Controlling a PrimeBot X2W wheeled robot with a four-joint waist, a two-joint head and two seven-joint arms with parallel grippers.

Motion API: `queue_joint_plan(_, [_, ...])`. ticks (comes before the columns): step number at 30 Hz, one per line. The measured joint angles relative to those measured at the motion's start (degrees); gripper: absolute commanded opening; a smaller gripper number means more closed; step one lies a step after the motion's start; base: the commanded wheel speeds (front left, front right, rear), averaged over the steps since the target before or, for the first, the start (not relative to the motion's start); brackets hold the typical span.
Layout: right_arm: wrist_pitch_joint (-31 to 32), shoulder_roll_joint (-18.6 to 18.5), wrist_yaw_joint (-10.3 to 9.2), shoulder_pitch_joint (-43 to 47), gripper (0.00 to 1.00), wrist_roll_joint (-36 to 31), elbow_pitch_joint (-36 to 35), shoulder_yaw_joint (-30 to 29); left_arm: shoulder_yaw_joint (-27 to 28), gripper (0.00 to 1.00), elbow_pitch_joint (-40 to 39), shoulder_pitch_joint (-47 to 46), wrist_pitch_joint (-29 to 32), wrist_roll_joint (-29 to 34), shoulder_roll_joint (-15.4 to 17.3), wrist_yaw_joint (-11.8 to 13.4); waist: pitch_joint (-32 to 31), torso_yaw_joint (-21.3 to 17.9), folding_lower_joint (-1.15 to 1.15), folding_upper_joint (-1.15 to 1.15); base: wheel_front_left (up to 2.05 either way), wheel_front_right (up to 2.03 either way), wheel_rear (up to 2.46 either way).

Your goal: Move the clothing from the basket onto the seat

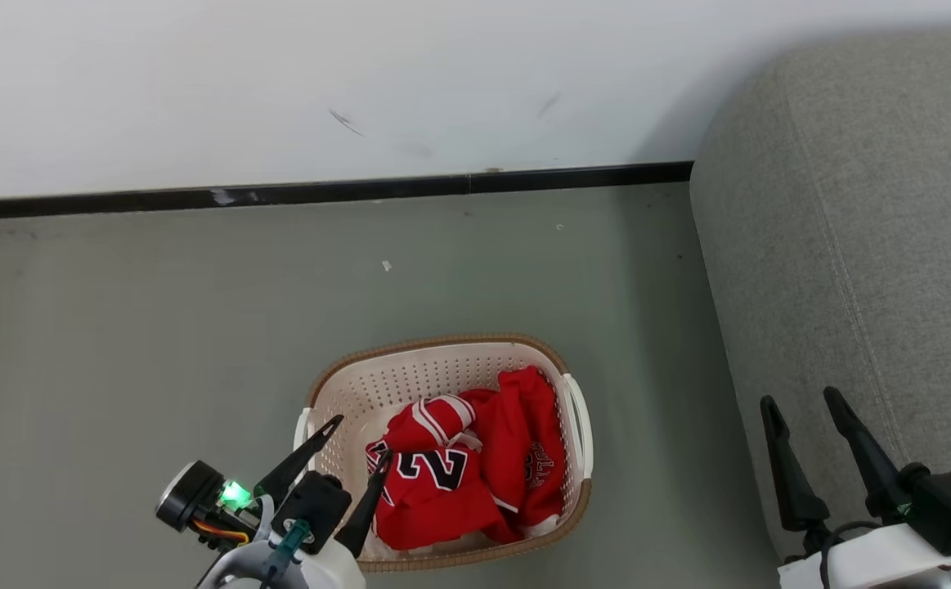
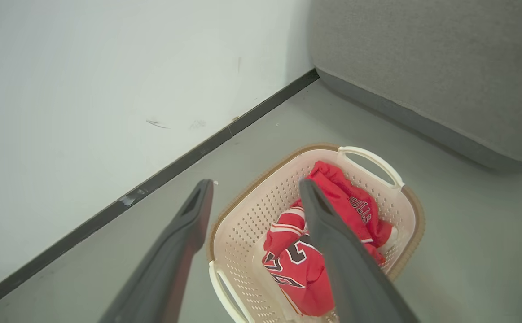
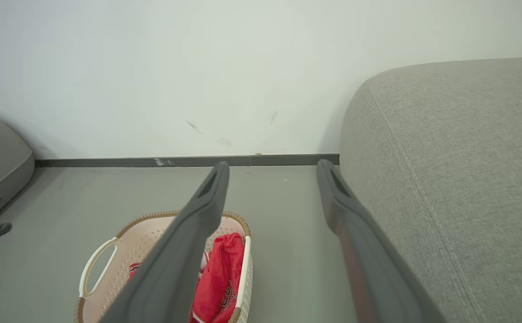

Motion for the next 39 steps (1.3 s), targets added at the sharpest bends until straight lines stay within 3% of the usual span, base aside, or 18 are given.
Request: queue_joint_plan(39, [-0.23,-0.04,0.0,-16.56,1.0,2.38,-7.14,-0.21,-9.57,1.0,16.82,-22.28,0.34,14.7,0.87,-1.46,25.17,-6.33,0.0,0.0,0.0,0.0,0.0])
